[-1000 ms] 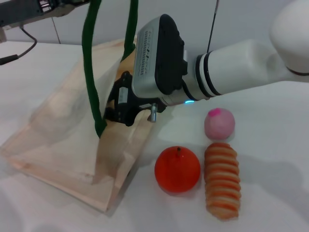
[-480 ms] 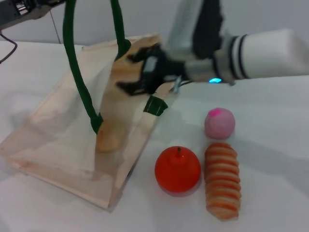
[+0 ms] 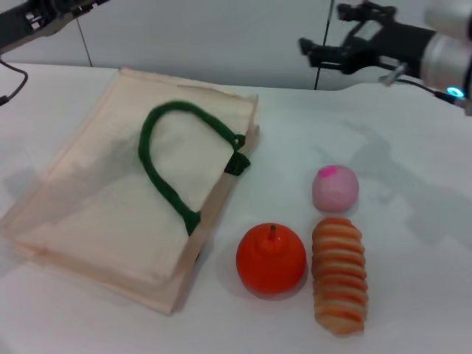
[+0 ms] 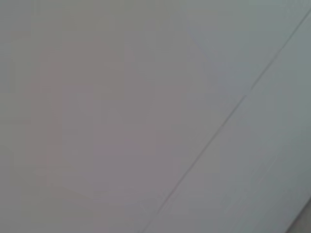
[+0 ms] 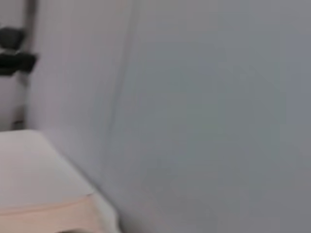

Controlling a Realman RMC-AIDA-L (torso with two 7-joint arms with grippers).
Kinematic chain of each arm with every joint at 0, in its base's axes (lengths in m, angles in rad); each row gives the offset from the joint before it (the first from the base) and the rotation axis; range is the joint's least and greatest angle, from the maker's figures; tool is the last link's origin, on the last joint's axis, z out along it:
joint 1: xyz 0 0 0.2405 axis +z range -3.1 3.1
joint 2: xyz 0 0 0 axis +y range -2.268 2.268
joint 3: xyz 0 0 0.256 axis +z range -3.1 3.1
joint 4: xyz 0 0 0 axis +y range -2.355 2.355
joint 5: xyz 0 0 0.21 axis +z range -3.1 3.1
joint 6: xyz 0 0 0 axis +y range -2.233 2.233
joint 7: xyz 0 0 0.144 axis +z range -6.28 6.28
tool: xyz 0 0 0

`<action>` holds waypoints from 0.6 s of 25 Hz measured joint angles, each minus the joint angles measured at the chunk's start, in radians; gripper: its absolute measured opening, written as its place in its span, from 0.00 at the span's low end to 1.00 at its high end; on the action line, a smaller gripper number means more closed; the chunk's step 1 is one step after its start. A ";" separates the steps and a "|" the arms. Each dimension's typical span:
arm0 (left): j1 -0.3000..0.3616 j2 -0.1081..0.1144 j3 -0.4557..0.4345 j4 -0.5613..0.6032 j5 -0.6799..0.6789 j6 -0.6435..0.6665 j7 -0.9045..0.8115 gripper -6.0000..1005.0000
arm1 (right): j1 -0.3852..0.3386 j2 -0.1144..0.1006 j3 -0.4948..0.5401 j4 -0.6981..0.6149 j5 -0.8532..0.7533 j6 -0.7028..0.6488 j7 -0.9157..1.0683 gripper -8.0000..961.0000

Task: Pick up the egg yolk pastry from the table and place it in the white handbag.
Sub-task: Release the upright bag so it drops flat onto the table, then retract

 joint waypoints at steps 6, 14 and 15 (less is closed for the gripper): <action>0.014 -0.029 -0.008 0.038 -0.037 -0.113 0.190 0.51 | -0.088 0.004 0.064 0.021 0.236 -0.015 -0.190 0.93; 0.071 -0.146 -0.008 0.067 -0.278 -0.306 0.691 0.68 | -0.113 0.005 0.098 0.346 0.927 -0.294 -0.840 0.93; 0.081 -0.150 -0.008 0.095 -0.316 -0.318 0.764 0.70 | -0.106 0.005 0.099 0.404 0.999 -0.343 -0.904 0.93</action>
